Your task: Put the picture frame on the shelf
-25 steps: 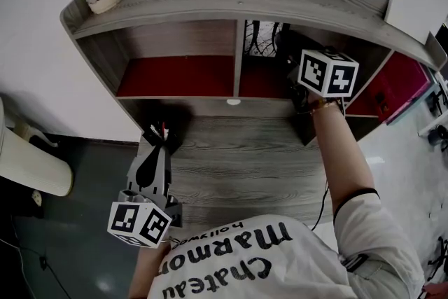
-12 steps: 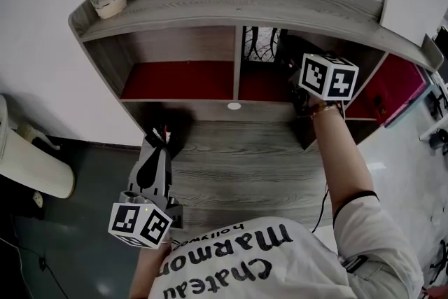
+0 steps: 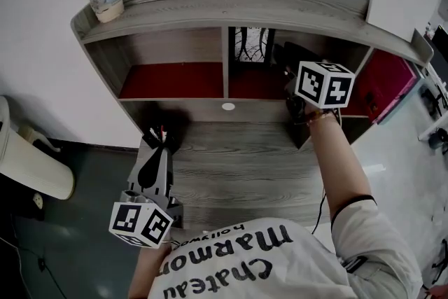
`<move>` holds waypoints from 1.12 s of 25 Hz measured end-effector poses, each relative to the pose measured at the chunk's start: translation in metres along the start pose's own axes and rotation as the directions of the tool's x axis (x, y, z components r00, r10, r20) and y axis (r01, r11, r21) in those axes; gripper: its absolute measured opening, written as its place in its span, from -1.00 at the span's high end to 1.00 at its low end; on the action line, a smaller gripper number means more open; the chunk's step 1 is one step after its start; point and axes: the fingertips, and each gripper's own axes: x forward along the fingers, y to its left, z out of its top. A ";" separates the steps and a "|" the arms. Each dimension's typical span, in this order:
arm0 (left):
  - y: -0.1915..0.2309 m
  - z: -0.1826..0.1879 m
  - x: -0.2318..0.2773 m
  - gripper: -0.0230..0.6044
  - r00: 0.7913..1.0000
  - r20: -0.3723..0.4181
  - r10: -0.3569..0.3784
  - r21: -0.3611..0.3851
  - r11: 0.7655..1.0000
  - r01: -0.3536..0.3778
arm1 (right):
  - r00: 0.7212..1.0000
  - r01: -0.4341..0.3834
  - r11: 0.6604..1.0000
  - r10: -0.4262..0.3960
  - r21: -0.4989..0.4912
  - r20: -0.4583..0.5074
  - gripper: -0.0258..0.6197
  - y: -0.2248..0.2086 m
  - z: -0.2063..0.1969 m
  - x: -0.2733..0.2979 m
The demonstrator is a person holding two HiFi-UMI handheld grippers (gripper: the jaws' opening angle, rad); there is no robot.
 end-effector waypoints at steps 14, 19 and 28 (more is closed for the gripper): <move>-0.053 0.006 -0.006 0.87 0.999 0.023 -0.035 0.034 0.999 0.034 | 0.996 -0.090 0.996 0.090 0.014 -0.024 0.51 0.023 -0.027 -0.060; -0.074 -0.001 -0.002 0.87 0.998 0.018 -0.057 0.031 0.998 0.056 | 0.991 -0.118 0.993 0.119 0.013 -0.057 0.53 0.031 -0.042 -0.079; -0.106 -0.001 -0.001 0.87 0.997 0.039 -0.073 0.030 0.997 0.071 | 0.976 -0.210 0.969 0.215 0.132 -0.023 0.65 0.047 -0.043 -0.113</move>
